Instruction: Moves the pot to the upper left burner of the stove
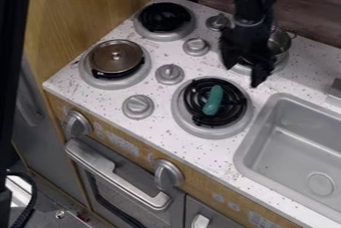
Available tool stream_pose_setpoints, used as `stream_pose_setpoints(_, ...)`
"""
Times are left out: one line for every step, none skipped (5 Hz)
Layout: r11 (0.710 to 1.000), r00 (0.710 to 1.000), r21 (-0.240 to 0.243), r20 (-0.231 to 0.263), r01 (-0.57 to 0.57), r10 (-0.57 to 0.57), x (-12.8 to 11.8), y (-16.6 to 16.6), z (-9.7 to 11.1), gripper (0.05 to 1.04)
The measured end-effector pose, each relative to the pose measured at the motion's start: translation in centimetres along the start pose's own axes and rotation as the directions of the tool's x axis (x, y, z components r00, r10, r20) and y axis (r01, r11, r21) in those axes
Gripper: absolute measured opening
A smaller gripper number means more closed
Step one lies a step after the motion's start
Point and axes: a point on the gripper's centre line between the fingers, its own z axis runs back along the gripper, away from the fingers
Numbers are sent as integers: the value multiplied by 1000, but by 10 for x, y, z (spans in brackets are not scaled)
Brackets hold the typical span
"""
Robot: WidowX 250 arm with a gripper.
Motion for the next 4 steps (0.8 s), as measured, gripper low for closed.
stream_pose_setpoints(996,971,40,220,83,-90,34,2,2,998)
stream_pose_setpoints(989,924,83,356,120,-142,54,3,2,998)
stream_pose_setpoints(986,925,91,345,139,-162,64,7,-18,998)
stream_pose_setpoints(987,929,85,333,139,-159,72,11,-40,998)
